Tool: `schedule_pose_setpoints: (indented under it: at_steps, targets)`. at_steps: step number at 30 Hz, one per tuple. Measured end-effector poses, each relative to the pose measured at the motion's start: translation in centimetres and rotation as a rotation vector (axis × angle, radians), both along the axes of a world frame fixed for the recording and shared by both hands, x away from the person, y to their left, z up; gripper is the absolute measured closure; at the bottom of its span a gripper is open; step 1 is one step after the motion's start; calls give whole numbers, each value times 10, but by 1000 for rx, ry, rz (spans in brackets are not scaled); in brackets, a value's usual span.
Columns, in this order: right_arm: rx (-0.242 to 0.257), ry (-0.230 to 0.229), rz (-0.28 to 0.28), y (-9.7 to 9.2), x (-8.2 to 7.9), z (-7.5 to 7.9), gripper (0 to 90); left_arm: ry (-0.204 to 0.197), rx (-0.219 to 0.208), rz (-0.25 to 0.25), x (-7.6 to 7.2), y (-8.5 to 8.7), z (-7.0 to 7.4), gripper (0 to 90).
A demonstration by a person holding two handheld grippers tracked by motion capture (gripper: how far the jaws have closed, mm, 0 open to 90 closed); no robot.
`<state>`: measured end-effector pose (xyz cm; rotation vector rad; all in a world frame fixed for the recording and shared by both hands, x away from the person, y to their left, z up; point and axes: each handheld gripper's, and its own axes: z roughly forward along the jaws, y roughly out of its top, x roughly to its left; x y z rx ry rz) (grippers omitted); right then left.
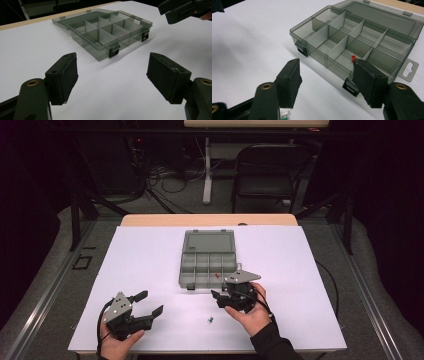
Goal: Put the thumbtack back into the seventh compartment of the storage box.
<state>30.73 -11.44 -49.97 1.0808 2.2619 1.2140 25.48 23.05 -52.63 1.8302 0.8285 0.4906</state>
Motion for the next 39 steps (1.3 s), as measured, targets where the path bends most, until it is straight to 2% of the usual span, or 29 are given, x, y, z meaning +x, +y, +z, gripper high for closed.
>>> schedule_pose_setpoints:
  at_steps: [9,23,39]
  targets:
    - [23,-1,-5,-8,-12,-8,390,2,-1,0,0,0,0,243]
    - [13,-25,21,-8,-34,-26,387,5,1,7,0,0,-1,244]
    - [27,8,27,-7,-34,-43,388,9,4,8,1,0,-2,244]
